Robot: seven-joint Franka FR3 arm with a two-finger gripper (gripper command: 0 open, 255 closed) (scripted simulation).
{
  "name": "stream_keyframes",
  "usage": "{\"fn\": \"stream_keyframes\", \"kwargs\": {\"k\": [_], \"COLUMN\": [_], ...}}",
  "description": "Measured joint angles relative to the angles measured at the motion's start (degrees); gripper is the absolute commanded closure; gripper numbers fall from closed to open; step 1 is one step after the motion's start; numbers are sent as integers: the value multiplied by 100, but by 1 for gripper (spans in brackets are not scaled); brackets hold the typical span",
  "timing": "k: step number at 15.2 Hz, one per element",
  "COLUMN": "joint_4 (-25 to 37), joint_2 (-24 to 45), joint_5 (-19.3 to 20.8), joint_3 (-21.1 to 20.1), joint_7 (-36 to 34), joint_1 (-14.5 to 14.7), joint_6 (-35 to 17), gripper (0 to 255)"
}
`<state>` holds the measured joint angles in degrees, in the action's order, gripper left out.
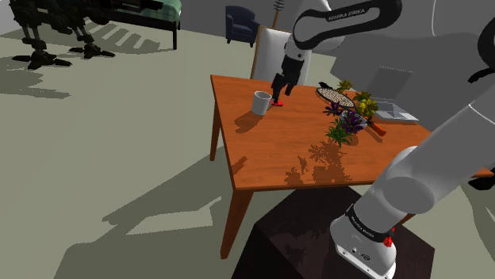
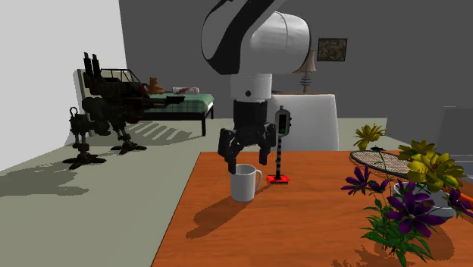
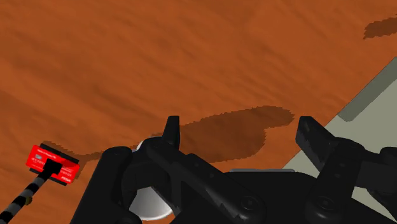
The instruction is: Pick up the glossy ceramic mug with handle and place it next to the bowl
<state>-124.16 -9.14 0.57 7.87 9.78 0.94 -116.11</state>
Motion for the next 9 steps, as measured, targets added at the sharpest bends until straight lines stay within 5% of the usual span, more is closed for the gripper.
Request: {"fn": "stream_keyframes", "kwargs": {"k": [9], "joint_4": [1603], "joint_2": [1980], "joint_5": [-104], "joint_3": [99], "joint_7": [229], "joint_1": [-98], "joint_6": [-502], "gripper": [0]}}
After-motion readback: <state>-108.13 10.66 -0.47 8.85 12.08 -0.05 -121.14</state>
